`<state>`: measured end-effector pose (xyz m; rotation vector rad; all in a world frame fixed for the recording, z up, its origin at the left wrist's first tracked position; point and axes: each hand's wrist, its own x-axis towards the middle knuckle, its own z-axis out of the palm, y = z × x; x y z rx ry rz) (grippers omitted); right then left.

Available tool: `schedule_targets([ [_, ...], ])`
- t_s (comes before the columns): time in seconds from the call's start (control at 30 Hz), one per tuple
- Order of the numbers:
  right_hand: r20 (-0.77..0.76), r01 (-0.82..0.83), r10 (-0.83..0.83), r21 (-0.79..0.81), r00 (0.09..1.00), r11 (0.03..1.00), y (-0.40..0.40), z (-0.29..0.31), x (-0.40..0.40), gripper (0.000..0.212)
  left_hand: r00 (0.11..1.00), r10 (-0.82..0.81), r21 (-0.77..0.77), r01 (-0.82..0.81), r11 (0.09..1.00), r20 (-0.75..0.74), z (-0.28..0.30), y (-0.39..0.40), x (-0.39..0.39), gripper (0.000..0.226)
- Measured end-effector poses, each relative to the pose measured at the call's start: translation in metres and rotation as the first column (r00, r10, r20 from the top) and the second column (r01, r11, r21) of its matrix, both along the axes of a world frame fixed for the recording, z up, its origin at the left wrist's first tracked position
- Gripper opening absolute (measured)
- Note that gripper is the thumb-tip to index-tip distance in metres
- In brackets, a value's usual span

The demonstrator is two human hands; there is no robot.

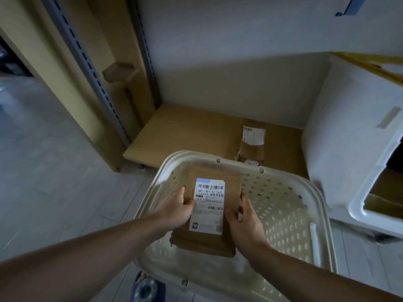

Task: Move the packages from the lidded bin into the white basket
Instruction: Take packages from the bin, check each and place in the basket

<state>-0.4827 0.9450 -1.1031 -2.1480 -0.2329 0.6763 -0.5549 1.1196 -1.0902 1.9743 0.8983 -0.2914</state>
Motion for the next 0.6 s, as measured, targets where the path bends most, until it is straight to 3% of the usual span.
schedule_targets([
  [0.17, -0.153, 0.053, -0.054, -0.009, 0.987, 0.999, 0.019, -0.034, -0.001, 0.058, 0.989, -0.025, 0.023, 0.029, 0.999, -0.148, -0.022, 0.006, 0.012, 0.064],
  [0.33, -0.264, 0.005, -0.006, -0.004, 0.965, 1.0, 0.028, -0.062, 0.013, 0.049, 0.983, 0.029, -0.015, -0.032, 0.999, -0.182, -0.049, 0.013, 0.02, 0.051],
  [0.43, -0.292, -0.041, 0.03, -0.03, 0.956, 0.999, 0.032, -0.077, 0.024, 0.052, 0.977, 0.056, -0.078, -0.074, 0.994, -0.206, -0.066, 0.012, 0.024, 0.041],
  [0.53, -0.29, -0.056, 0.041, -0.043, 0.956, 0.997, 0.034, -0.095, 0.028, 0.059, 0.962, 0.087, -0.088, -0.113, 0.99, -0.26, -0.08, 0.008, 0.028, 0.017],
  [0.6, -0.324, -0.046, 0.027, -0.049, 0.946, 0.998, 0.036, -0.104, 0.029, 0.06, 0.958, 0.082, -0.075, -0.106, 0.991, -0.274, -0.086, 0.009, 0.031, 0.016],
])
